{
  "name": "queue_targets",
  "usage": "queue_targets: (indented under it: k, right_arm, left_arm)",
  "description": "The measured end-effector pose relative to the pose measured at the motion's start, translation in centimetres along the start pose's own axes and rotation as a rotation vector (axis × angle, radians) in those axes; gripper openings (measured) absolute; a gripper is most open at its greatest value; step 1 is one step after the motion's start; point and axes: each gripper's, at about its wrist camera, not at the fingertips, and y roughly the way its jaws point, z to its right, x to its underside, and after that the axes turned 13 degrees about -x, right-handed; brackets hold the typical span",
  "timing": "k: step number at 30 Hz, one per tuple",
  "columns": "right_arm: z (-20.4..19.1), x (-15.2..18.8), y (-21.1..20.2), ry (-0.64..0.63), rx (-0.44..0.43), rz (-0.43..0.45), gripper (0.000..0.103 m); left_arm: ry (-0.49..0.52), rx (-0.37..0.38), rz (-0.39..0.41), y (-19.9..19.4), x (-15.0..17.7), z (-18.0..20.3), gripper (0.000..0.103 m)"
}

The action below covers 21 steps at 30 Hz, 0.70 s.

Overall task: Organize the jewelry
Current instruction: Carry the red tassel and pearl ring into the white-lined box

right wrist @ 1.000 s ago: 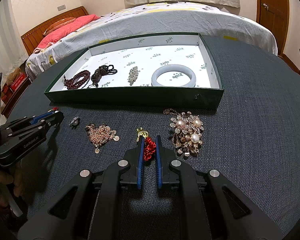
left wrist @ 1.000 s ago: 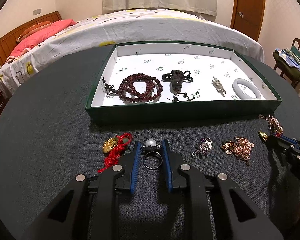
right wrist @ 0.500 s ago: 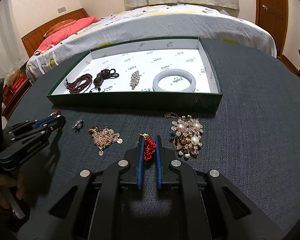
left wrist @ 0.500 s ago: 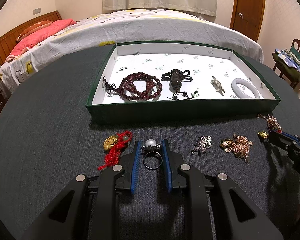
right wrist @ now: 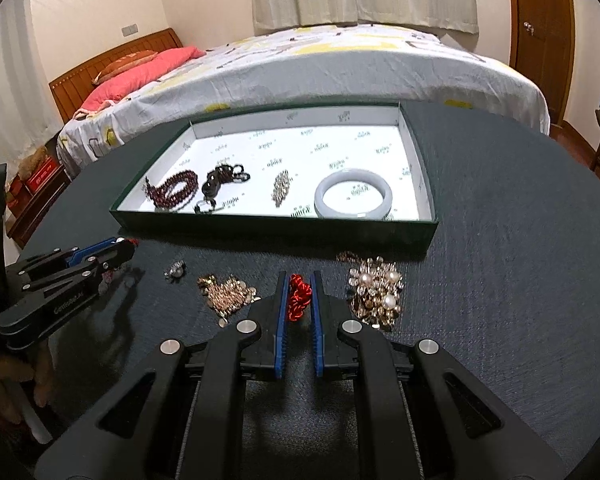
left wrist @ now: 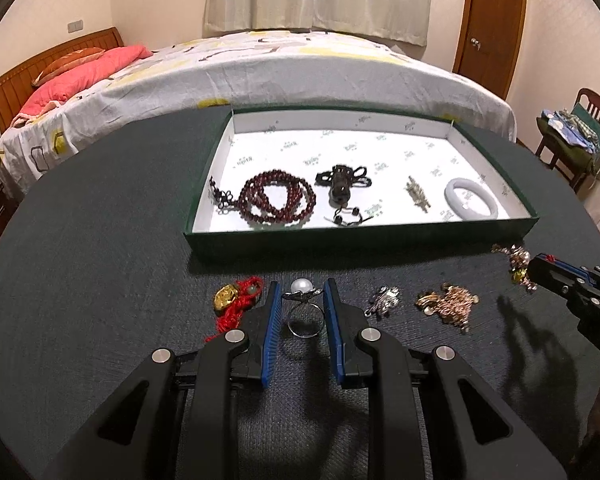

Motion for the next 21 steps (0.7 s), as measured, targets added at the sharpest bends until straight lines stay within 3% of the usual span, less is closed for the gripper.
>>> queue_targets:
  k: [9,21]
  right_arm:
    - [-0.6,-2.0,-1.8,-0.012,-0.009,0.060,0.011]
    - [-0.6,-8.5,-1.9,-0.064,-0.002,0.178,0.011]
  left_arm:
    - [-0.022,0.035,0.047,-2.0,-1.7,-0.6,0.022]
    - [-0.038,0.065,0.158,-1.8,-7.9,-0.1,0.022]
